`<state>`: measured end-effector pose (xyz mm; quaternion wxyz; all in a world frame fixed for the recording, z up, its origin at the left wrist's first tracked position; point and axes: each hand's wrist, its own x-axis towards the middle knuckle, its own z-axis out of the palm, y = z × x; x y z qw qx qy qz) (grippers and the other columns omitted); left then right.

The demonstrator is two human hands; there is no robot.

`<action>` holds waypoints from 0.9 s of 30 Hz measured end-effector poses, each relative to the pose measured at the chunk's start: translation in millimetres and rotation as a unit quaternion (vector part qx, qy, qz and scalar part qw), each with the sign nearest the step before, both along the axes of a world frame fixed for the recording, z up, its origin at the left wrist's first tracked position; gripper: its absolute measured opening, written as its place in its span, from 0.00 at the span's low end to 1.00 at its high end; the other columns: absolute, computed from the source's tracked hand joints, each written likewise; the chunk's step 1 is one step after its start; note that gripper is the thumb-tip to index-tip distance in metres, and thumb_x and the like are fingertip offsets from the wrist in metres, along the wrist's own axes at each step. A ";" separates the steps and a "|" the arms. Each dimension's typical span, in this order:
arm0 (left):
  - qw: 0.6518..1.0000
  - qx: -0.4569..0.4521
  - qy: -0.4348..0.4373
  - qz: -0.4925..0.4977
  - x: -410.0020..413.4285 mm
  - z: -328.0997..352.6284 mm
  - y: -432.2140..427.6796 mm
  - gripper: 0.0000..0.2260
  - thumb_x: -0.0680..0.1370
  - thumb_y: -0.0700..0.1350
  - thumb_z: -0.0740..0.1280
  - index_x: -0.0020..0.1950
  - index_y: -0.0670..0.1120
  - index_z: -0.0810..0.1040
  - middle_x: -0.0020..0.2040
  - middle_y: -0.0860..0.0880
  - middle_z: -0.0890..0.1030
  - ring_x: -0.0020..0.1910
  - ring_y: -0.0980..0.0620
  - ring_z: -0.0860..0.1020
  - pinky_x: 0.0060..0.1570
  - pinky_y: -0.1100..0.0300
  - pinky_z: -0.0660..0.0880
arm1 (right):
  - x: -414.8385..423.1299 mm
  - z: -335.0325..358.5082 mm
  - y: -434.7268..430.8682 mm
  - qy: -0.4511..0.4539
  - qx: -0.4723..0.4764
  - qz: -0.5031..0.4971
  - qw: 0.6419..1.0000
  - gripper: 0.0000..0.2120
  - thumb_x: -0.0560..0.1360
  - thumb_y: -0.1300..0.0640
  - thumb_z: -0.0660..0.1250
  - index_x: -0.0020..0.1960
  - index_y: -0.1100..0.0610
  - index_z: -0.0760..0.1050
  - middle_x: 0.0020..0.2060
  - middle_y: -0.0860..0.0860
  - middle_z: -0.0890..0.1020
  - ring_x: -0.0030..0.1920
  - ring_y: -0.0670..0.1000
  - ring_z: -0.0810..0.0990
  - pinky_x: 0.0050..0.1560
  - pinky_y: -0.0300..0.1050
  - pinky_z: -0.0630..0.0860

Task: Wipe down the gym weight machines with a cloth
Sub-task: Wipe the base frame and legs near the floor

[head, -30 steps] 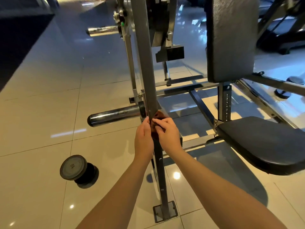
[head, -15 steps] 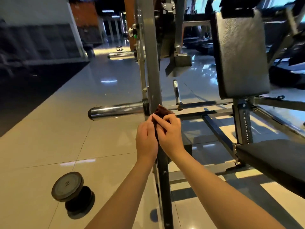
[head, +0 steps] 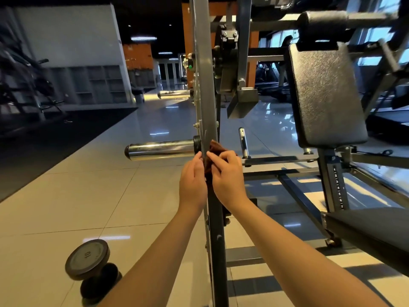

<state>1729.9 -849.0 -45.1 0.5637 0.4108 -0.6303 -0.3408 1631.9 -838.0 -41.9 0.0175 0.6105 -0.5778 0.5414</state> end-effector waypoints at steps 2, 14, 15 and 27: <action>1.000 -0.013 0.001 0.003 0.8 14.1 -4.6 0.16 0.87 0.56 0.50 0.71 0.61 0.70 0.62 0.59 0.76 0.63 0.58 0.75 0.64 0.51 0.76 | 3.6 24.7 -11.1 -0.009 -0.030 0.009 0.999 0.15 0.83 0.58 0.64 0.68 0.55 0.77 0.61 0.51 0.73 0.63 0.50 0.70 0.67 0.48 0.73; 0.993 0.068 0.094 0.003 5.6 -5.7 4.2 0.11 0.86 0.53 0.54 0.49 0.59 0.73 0.46 0.57 0.79 0.48 0.58 0.78 0.52 0.55 0.78 | 9.0 -2.0 -4.3 0.064 0.032 0.055 0.996 0.11 0.81 0.62 0.65 0.59 0.55 0.83 0.57 0.52 0.84 0.61 0.53 0.80 0.66 0.55 0.76; 0.992 0.079 0.100 0.006 5.1 -11.2 7.3 0.10 0.86 0.52 0.55 0.48 0.58 0.73 0.45 0.57 0.79 0.46 0.58 0.78 0.50 0.57 0.78 | 10.1 -7.8 5.3 0.065 0.042 0.058 0.995 0.11 0.82 0.60 0.65 0.61 0.54 0.82 0.57 0.50 0.84 0.60 0.52 0.80 0.65 0.55 0.76; 0.999 0.030 0.016 -0.036 6.8 -16.8 13.6 0.13 0.87 0.53 0.52 0.68 0.64 0.70 0.59 0.66 0.77 0.62 0.58 0.77 0.64 0.52 0.77 | 7.0 8.6 -3.0 -0.017 0.047 -0.002 0.999 0.20 0.83 0.56 0.61 0.74 0.49 0.70 0.74 0.47 0.61 0.70 0.49 0.61 0.68 0.40 0.65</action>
